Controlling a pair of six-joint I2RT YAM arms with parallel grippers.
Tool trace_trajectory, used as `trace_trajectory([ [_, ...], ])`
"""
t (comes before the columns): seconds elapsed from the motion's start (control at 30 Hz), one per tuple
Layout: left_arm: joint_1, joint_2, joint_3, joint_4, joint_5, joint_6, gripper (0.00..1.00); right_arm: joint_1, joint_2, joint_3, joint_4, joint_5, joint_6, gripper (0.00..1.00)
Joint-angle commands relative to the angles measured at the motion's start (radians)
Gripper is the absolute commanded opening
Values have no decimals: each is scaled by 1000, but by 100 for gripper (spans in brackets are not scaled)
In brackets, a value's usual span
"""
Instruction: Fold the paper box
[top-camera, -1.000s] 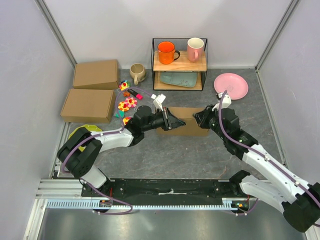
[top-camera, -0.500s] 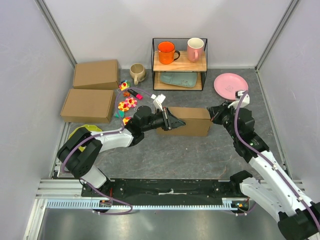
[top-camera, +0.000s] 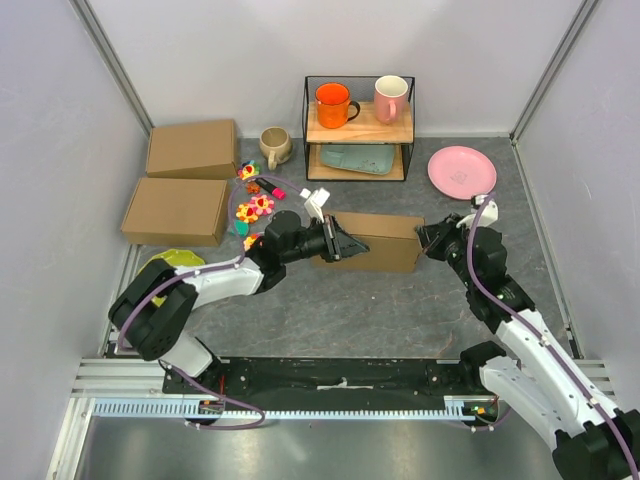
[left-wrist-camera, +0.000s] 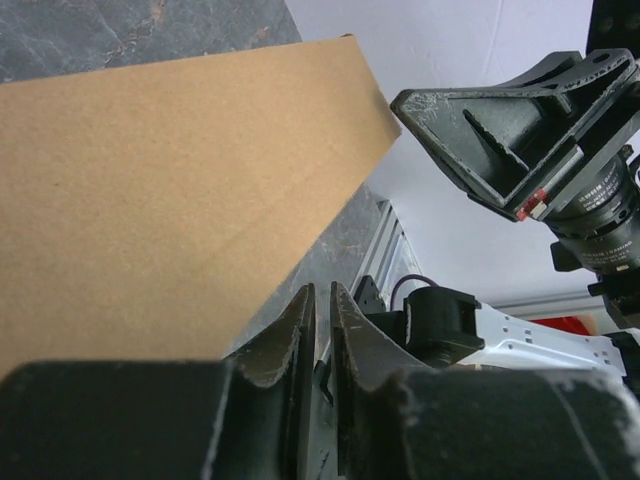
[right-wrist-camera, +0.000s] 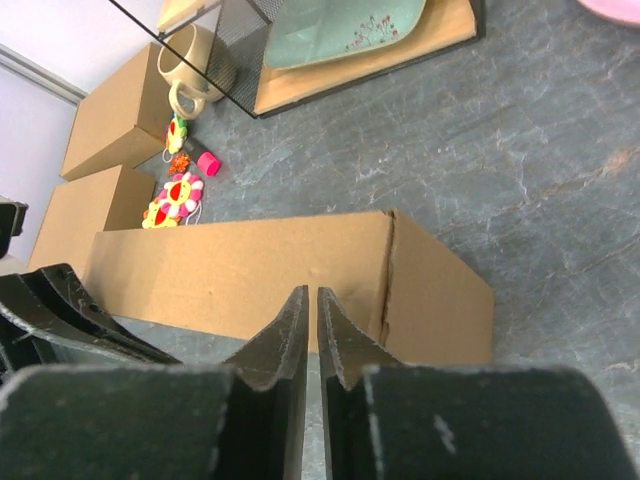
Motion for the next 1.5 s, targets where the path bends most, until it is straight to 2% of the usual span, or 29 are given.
trace_trajectory([
  [0.0, 3, -126, 72, -57, 62, 60, 19, -1, -9, 140, -56, -1, -46, 23],
  [0.03, 3, -177, 91, -83, 62, 92, 21, -1, -4, 158, -71, 6, -56, 35],
  [0.13, 4, -277, 157, -216, 25, 177, 28, -1, 11, 201, -97, 66, -77, 55],
  [0.2, 14, -326, 186, -345, -81, 221, 34, -1, 35, 212, -117, 112, -92, 61],
  [0.27, 23, -392, 192, -437, -204, 302, 44, -1, 62, 206, -132, 146, -99, 69],
  [0.3, 35, -406, 180, -494, -311, 337, 55, -1, 89, 191, -131, 146, -97, 70],
  [0.4, 78, -422, 136, -528, -375, 391, 64, 1, 137, 143, -94, 111, -85, 73],
  [0.43, 83, -413, 130, -545, -378, 402, 65, -1, 144, 129, -80, 77, -83, 73],
  [0.57, 81, -358, 84, -530, -386, 414, 64, 1, 169, 59, -27, 40, -74, 70],
  [0.87, 81, -285, -5, -458, -381, 396, 56, 1, 132, -21, -23, 19, -79, 64],
  [1.13, 66, -330, -137, -392, -341, 307, 30, 5, 45, -148, -30, -54, -14, 55],
  [1.37, -90, -400, -297, -372, -435, 226, 25, 42, -150, -282, -92, -98, 81, 50],
  [1.43, -152, -435, -362, -358, -453, 202, 23, 56, -196, -282, -138, -101, 96, 52],
  [1.47, -167, -461, -384, -353, -513, 172, 23, 61, -255, -274, -157, -97, 98, 55],
])
